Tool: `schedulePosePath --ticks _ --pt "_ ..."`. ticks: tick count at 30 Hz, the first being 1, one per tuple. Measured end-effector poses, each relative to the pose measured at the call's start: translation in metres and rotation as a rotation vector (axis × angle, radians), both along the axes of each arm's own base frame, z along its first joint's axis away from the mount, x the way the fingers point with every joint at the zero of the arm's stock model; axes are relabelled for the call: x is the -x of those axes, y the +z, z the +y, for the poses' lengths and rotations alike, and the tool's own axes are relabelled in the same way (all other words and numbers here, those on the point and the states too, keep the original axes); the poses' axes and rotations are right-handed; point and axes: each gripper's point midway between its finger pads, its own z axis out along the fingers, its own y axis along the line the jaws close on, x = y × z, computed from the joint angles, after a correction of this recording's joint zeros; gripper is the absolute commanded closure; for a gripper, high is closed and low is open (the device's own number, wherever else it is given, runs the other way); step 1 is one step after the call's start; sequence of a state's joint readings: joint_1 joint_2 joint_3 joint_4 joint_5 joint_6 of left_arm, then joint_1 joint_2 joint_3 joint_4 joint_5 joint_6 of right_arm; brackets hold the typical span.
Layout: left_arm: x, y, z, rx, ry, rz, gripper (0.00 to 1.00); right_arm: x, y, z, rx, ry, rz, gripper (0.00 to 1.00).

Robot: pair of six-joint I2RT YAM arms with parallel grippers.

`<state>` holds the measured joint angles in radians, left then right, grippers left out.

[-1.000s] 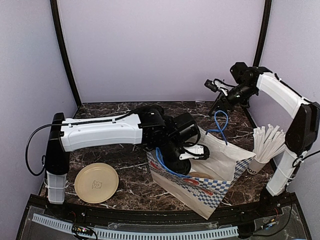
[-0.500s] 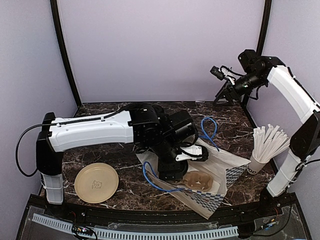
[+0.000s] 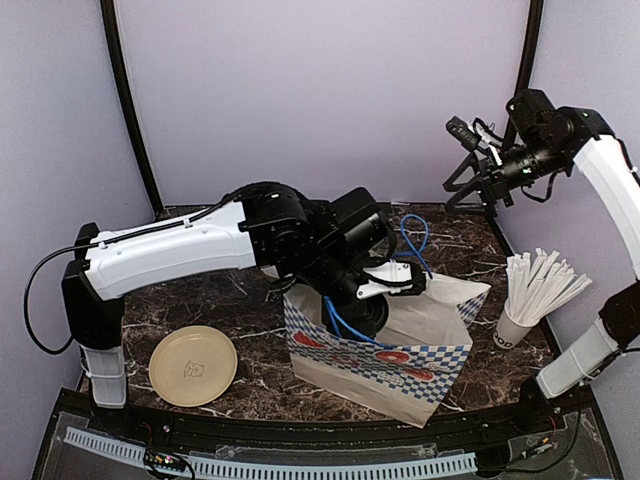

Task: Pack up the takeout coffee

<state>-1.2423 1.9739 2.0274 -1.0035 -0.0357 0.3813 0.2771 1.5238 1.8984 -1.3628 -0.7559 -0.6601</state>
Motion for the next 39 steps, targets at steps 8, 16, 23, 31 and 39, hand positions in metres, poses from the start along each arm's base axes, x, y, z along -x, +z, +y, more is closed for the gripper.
schedulePosePath --ticks 8,16,23,31,39 --pt "-0.01 0.015 -0.004 0.048 0.038 -0.01 0.01 0.086 0.013 0.009 -0.056 0.175 -0.058 0.1" --pt "-0.017 0.016 -0.001 0.044 0.071 -0.028 0.02 0.095 -0.068 0.037 0.134 0.252 0.1 0.21" --pt "-0.015 0.045 0.007 0.113 0.089 -0.047 0.03 0.078 -0.079 0.046 0.196 0.204 0.052 0.44" --pt "-0.011 0.081 0.017 0.212 0.087 -0.079 0.06 0.063 -0.093 0.058 0.248 0.195 0.062 1.0" --pt "-0.01 0.103 0.031 0.337 0.079 -0.151 0.05 0.028 -0.062 0.062 0.252 0.108 -0.11 1.0"
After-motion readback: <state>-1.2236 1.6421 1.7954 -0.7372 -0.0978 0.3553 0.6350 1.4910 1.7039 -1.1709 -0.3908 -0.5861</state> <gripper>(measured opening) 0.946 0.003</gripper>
